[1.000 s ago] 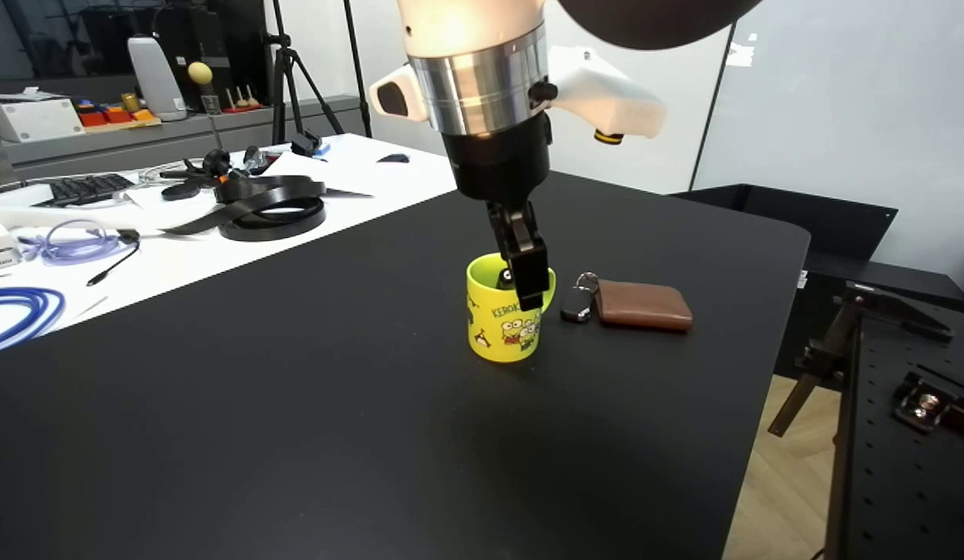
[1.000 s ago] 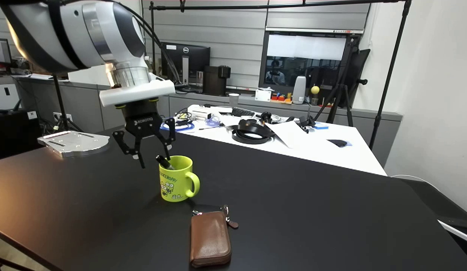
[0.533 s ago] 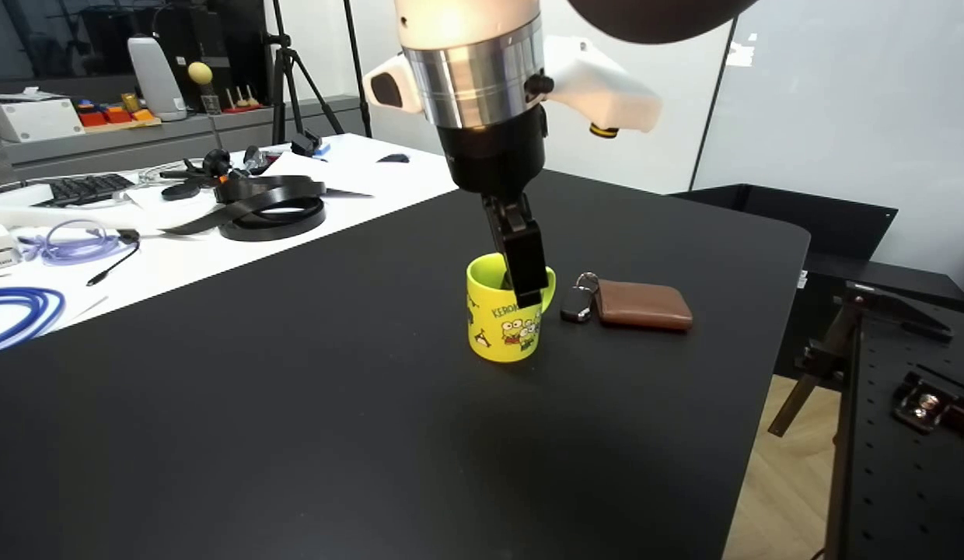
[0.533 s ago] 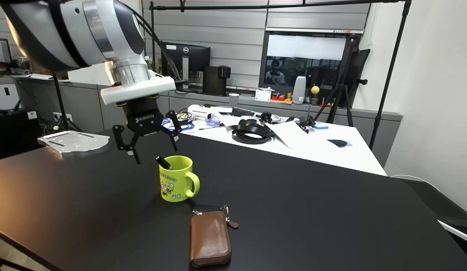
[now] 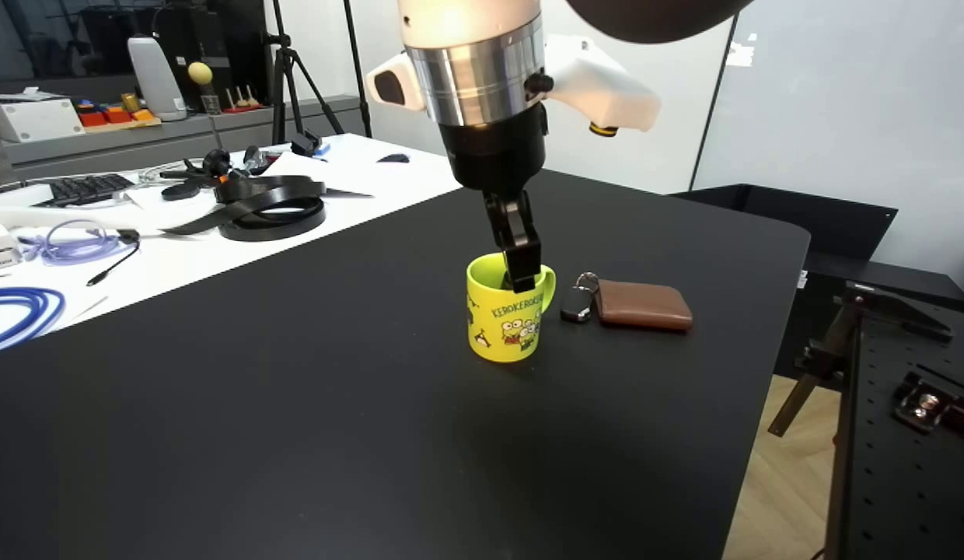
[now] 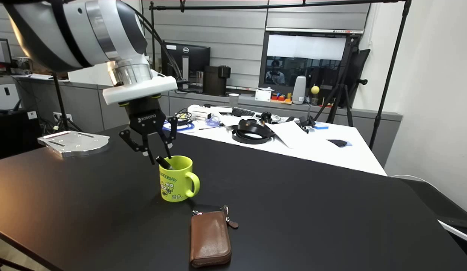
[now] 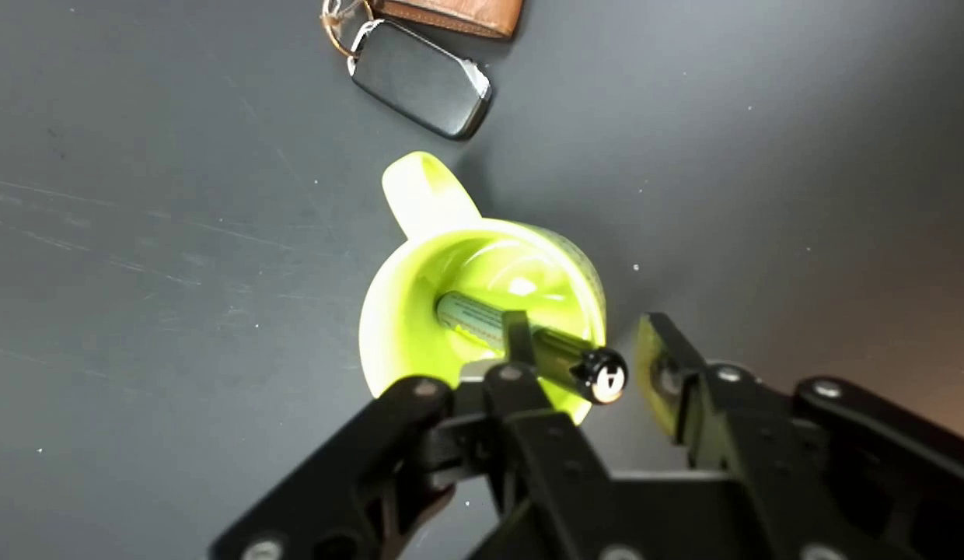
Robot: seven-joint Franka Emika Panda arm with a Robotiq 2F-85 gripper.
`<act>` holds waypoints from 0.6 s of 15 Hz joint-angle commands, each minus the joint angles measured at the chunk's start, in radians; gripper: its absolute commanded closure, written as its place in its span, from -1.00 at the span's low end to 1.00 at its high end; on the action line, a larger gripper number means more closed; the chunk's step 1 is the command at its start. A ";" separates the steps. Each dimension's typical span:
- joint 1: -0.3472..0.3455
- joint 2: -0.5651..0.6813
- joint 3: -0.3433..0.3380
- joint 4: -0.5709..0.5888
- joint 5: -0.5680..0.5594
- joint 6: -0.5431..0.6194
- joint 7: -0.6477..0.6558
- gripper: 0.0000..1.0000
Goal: Put the marker on the table
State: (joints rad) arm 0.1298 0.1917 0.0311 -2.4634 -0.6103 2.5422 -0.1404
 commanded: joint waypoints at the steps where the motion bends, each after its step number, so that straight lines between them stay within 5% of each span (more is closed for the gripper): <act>1: -0.001 0.010 -0.003 0.016 -0.032 -0.003 0.042 0.79; 2: -0.001 0.013 -0.002 0.018 -0.032 -0.004 0.041 0.94; 9: 0.005 -0.045 -0.003 0.007 -0.076 -0.017 0.069 0.89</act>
State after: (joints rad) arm 0.1297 0.1888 0.0307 -2.4495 -0.6377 2.5413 -0.1273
